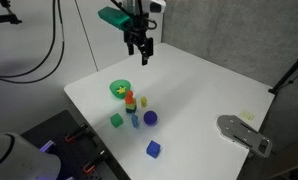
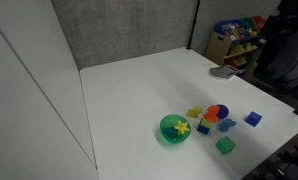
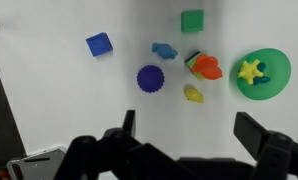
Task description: Put the yellow spiked toy in the bowl
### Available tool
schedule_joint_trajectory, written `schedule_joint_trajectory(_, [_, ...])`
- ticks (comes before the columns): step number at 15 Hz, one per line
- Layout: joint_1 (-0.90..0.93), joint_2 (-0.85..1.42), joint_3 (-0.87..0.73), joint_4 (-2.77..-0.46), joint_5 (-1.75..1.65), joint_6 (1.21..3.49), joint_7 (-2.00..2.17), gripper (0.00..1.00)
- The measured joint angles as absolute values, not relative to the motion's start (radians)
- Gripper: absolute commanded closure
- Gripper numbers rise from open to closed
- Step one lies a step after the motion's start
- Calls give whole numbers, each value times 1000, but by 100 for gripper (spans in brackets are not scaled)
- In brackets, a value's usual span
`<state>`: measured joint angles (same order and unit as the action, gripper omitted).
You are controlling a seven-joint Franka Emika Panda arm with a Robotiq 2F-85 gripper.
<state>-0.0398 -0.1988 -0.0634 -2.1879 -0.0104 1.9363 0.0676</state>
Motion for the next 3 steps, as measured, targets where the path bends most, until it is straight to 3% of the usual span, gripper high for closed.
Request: schedule_joint_trajectory(3, [-47,-232,-67,-2220,-10,1937,67,0])
